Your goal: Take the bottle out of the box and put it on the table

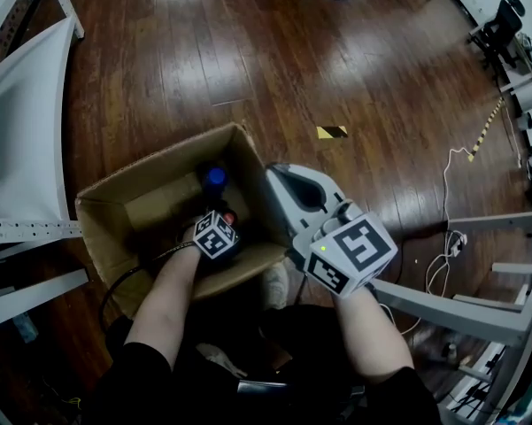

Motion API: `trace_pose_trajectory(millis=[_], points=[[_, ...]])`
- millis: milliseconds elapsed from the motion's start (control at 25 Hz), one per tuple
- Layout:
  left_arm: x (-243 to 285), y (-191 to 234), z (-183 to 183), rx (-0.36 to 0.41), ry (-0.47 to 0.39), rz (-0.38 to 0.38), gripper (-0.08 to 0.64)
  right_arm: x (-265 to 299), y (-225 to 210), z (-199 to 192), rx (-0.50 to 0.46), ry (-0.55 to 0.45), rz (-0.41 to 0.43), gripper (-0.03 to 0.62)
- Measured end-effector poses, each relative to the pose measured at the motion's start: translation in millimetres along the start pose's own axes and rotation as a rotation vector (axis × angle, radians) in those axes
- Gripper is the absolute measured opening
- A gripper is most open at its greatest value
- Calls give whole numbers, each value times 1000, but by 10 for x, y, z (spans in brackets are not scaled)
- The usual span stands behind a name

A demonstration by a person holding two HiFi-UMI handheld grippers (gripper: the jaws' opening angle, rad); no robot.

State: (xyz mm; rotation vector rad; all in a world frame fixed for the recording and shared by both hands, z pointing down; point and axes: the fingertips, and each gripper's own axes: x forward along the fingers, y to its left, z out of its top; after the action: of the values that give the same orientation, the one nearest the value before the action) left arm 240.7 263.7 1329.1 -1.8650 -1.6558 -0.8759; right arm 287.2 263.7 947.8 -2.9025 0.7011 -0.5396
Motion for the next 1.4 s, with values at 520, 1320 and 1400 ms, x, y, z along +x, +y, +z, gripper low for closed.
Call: trace_pose_trajectory(millis=[520, 1320, 1400], points=[[38, -86, -96, 21, 105, 7, 311, -59, 52, -49, 10, 2, 26, 2], [-3144, 121, 2171, -51, -15, 113, 311, -335, 508, 1641, 68, 118, 2, 2], [-3684, 37, 2632, -41, -27, 112, 311, -561, 725, 2105, 49, 141, 12, 2]])
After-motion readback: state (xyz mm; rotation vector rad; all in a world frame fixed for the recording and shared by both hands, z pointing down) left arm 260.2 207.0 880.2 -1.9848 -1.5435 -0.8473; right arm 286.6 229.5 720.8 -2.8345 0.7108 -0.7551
